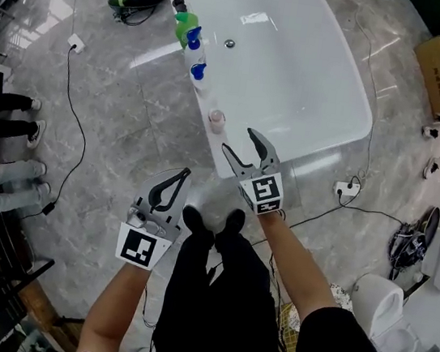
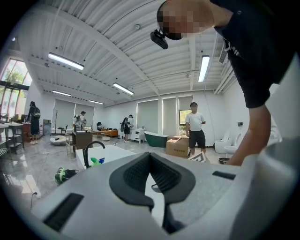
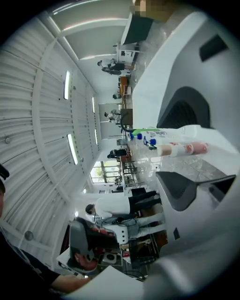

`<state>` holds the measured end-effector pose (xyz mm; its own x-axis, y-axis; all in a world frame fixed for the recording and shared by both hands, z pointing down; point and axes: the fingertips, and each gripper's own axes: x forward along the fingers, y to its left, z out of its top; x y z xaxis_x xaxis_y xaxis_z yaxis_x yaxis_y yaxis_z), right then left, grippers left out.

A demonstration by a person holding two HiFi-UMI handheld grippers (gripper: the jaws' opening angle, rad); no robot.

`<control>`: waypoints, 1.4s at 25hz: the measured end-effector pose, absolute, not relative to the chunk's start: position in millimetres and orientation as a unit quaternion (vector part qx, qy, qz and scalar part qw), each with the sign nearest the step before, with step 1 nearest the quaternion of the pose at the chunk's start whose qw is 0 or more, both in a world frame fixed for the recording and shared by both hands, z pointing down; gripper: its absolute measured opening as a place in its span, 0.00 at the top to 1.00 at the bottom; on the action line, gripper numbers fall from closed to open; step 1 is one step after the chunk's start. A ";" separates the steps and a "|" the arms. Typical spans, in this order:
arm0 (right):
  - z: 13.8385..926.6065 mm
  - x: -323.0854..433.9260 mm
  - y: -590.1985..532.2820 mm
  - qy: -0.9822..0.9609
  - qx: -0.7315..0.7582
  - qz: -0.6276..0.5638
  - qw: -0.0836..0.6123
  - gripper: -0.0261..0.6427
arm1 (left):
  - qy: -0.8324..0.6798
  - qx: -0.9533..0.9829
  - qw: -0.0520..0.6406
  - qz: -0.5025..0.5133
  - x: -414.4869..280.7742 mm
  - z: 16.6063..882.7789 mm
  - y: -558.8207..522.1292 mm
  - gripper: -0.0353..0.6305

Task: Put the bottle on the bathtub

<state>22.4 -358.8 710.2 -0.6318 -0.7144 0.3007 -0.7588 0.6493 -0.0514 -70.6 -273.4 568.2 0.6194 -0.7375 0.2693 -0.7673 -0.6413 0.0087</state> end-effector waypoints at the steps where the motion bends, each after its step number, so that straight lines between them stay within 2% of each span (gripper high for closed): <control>1: 689.7 29.5 -352.3 -0.899 0.412 0.076 0.125 0.55 | -0.420 0.897 0.060 0.121 -70.1 556.2 -271.9 0.93; 3: 644.2 44.2 -339.7 -0.899 0.419 0.055 0.117 0.64 | -0.423 0.896 0.057 0.120 -67.4 530.5 -268.0 0.93; 9: 519.7 88.8 -307.9 -0.887 0.454 0.017 0.077 0.84 | -0.439 0.891 0.037 0.109 -60.7 461.7 -253.5 0.93; 13: 454.3 116.1 -285.7 -0.875 0.481 -0.005 0.058 0.92 | -0.469 0.880 0.010 0.076 -62.5 417.1 -244.0 0.93; 22: 341.0 163.2 -234.0 -0.838 0.544 -0.044 0.009 0.95 | -0.532 0.845 -0.023 0.052 -79.3 346.3 -220.6 0.93; 26: 328.9 173.4 -215.8 -0.823 0.567 -0.026 0.014 0.95 | -0.540 0.839 -0.039 0.048 -84.3 327.8 -217.3 0.93; 35: 324.0 180.3 -195.9 -0.807 0.590 -0.015 0.019 0.95 | -0.565 0.823 -0.027 0.051 -106.0 325.7 -213.2 0.93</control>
